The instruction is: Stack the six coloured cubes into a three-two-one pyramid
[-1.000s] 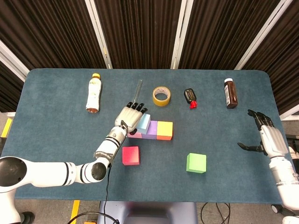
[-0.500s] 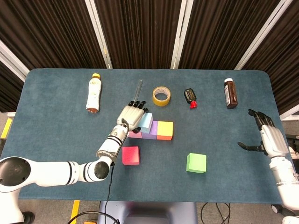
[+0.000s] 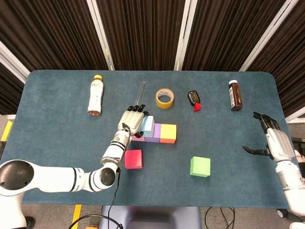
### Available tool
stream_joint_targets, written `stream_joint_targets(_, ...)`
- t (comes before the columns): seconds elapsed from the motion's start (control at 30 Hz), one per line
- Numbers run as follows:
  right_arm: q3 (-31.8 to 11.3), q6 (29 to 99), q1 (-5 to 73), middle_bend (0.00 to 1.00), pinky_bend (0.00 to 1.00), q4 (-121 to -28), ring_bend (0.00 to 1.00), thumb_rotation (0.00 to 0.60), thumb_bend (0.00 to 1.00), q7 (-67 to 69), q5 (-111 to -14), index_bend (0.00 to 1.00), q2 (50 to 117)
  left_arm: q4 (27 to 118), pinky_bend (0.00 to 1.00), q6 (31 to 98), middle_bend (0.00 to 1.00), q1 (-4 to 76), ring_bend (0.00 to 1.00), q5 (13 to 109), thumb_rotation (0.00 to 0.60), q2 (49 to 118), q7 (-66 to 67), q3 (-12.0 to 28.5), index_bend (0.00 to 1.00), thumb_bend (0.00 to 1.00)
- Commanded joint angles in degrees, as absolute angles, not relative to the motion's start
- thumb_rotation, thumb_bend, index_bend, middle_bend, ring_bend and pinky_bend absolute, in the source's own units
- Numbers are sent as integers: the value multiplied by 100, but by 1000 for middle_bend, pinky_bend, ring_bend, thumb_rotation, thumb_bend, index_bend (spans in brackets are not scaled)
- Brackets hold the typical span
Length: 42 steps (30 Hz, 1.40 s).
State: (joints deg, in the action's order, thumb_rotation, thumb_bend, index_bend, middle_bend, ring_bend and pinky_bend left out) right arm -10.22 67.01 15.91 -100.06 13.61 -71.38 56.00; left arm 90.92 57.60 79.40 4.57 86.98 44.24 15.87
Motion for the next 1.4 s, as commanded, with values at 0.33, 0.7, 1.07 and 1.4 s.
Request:
stream_joint_targets(0.33, -1020, 6698, 1587, 225, 163, -10026, 85, 600, 245, 1348, -7156, 76, 5588, 9007, 90, 6056, 16, 7877, 0, 549, 600, 8896, 4527, 1620, 259, 344)
stream_joint_targets(0.7, -1021, 6672, 1599, 224, 164, -10016, 85, 600, 244, 1341, -7149, 75, 5597, 8990, 96, 6304, 15, 7831, 0, 601, 600, 9093, 4704, 1701, 241, 346)
stream_joint_targets(1.07, -1010, 6641, 1606, 224, 164, -9980, 85, 600, 244, 1388, -7186, 74, 5600, 9083, 97, 6552, 15, 7782, 0, 582, 600, 9179, 4892, 1836, 224, 343)
stream_joint_targets(1.4, -994, 6631, 1595, 224, 164, -9927, 85, 600, 245, 1465, -7224, 73, 5603, 9061, 98, 6635, 15, 7726, 0, 583, 600, 9303, 5037, 1909, 211, 343)
